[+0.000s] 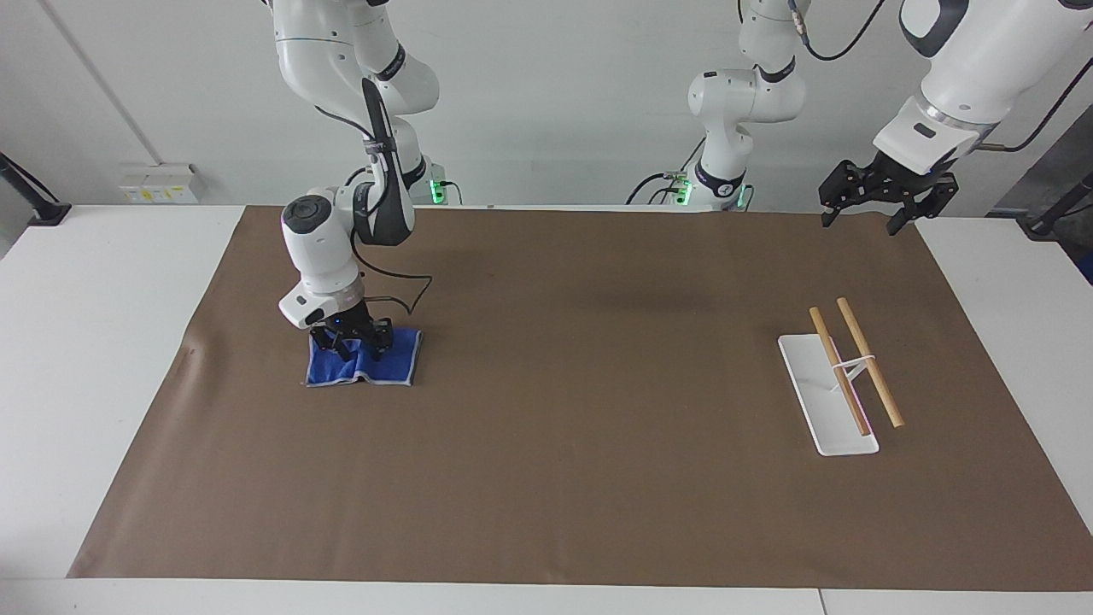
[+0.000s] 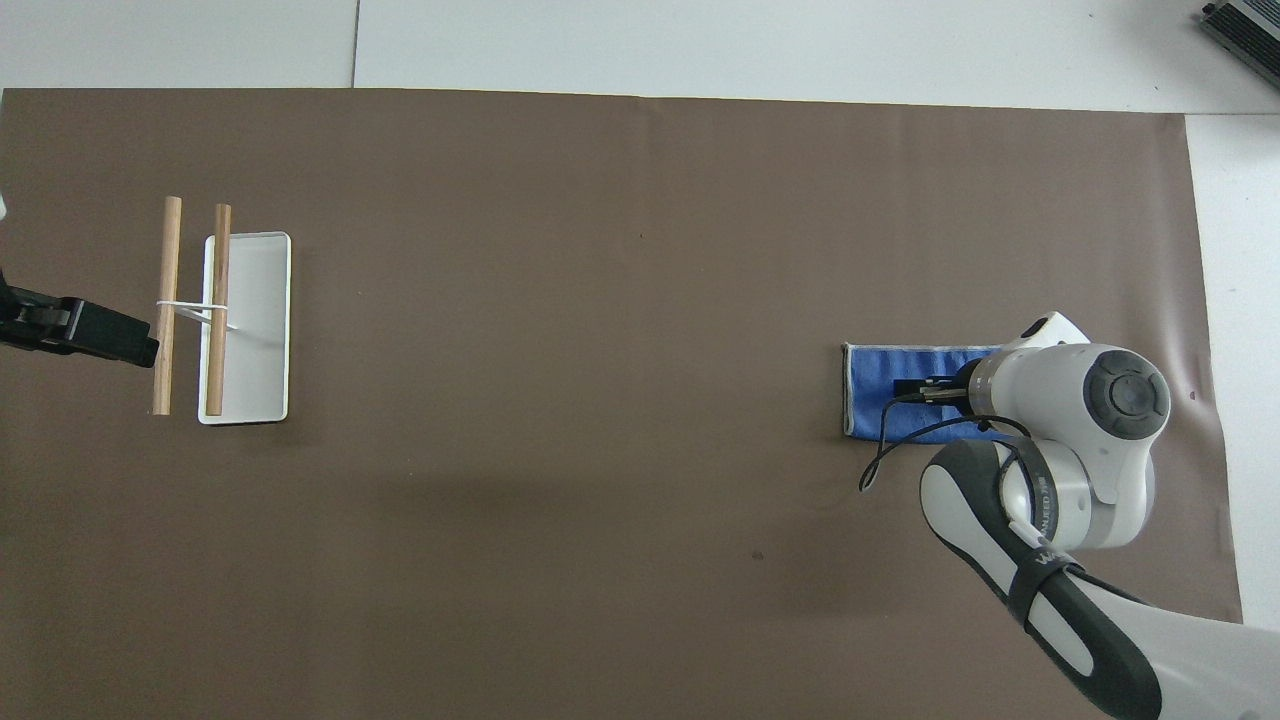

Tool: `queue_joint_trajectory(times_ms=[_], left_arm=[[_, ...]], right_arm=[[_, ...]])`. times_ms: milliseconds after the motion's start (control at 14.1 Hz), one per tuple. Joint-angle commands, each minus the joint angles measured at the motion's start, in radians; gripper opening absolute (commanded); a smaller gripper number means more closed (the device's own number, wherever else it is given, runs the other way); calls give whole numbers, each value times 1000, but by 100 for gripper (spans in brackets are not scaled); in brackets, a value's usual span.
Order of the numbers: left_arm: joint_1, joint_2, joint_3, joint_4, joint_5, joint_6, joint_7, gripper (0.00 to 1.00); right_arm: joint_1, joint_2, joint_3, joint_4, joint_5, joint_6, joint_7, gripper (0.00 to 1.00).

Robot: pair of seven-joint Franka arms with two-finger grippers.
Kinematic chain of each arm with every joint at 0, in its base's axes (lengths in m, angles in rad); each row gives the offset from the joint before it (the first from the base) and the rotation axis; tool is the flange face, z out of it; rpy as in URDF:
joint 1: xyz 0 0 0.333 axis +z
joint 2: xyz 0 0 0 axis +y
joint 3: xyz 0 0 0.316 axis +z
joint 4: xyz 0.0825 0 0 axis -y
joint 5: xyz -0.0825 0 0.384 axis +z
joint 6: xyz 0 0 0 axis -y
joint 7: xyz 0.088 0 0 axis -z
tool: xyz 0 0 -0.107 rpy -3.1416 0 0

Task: Right arm passes towel to left arm to hang
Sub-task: 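Reach the right gripper down to the blue towel and grasp its edge, then lift the towel with the right gripper while the left gripper reaches forward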

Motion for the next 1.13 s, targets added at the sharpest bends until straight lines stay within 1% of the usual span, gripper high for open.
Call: queue_joint_trajectory(times_ms=[0,212,425,566,637,779,850,1062], left_arm=[[-4,-20,1,-18,22,-8,-10,100],[1,-21,3,-23,22,-4,-10,100],[-10,-21,1,-22,22,-7,-15,100],[1,-21,-2,-23,22,3,-15,100],[-2,-21,0,-22,22,4,-16,100],[-11,-20,-2,-22,20,32,-18,100],[-11,-20,-5,-26,6,58,-28,100],[-14,-23,-11,-57,-72,119,-163,100]], right_arm=[[-16,2,7,-19,4,12,-21,2],[-8,-2,22,21,11,-30,-27,0],[-10,-27,65,104,32,-136,-27,0],[-8,-48,86,139,122,-155,-29,0],[-8,-56,103,164,145,-166,-30,0],[-8,-59,140,243,191,-201,-29,0],[-8,-59,152,295,249,-218,-29,0],[-8,-67,189,394,410,-219,-27,0]])
